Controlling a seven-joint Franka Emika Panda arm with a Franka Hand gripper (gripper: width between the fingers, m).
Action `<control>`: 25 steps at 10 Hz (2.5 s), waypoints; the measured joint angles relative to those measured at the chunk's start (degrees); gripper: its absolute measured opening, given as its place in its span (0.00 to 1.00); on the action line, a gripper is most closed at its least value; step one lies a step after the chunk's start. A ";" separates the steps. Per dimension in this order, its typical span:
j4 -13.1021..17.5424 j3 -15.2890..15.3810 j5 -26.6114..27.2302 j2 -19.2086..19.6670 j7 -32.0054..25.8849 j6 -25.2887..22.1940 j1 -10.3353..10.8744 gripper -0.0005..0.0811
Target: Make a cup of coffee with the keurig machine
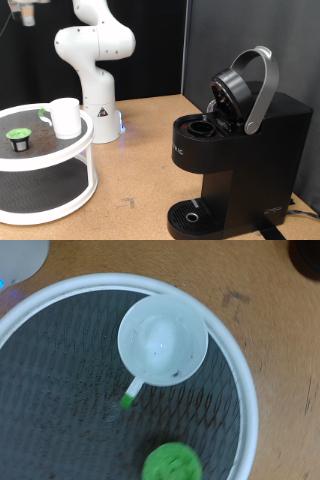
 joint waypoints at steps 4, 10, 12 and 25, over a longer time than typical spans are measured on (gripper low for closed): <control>0.76 -0.41 -0.89 2.20 -9.17 -0.77 3.76 0.99; -5.34 -3.70 -9.88 3.01 -29.95 8.43 6.08 0.99; -5.36 -3.99 -9.83 2.88 -31.19 8.33 6.09 0.99; -17.15 -14.09 -12.76 6.43 -36.35 30.55 5.64 0.99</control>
